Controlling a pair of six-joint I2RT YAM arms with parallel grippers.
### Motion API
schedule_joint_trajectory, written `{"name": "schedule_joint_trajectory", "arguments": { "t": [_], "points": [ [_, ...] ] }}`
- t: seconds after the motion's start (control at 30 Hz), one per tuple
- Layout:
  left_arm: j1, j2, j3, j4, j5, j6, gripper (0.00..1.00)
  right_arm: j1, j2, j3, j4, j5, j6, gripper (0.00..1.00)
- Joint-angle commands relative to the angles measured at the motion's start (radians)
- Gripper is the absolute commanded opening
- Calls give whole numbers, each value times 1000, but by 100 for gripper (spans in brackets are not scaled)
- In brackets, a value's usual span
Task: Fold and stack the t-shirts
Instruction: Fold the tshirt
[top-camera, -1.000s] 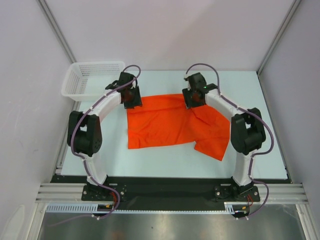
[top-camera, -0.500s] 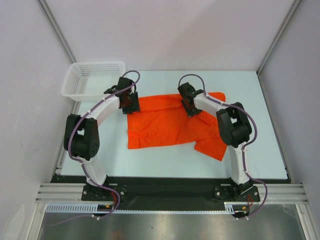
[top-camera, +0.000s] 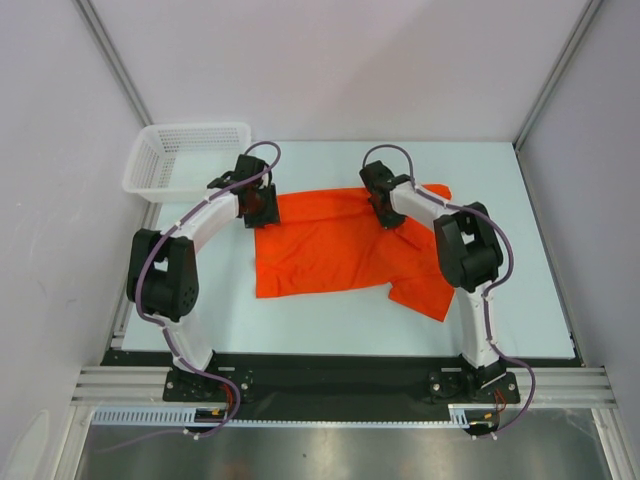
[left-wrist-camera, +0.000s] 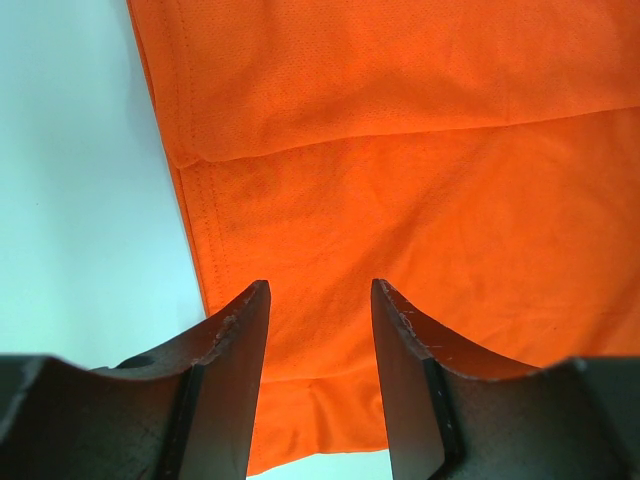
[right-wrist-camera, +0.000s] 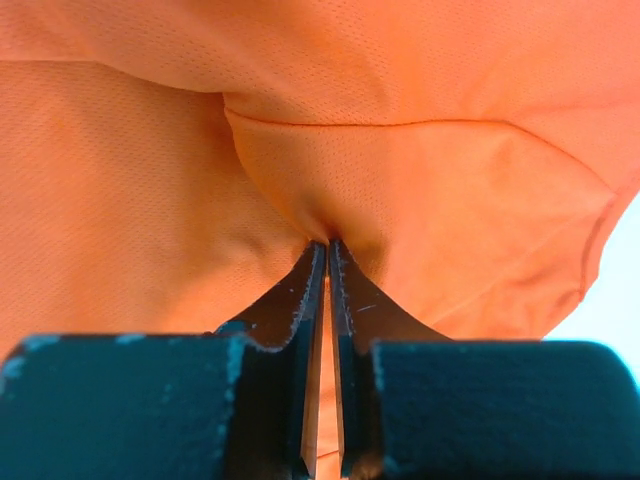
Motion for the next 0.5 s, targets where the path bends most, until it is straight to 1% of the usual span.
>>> {"name": "schedule_joint_trajectory", "arguments": {
  "t": [0.0, 0.17, 0.23, 0.47],
  "points": [
    [-3, -26, 25, 16, 12, 19, 50, -33, -90, 36, -14, -107, -6, 8],
    [-3, -15, 24, 19, 19, 15, 50, -125, -115, 55, 6, -321, 62, 10],
    [-1, -13, 22, 19, 19, 16, 50, -154, -106, 61, 10, -358, 108, 11],
    [6, -22, 4, 22, 26, 18, 50, -234, -66, 97, 44, -444, 146, 15]
  ]
}}
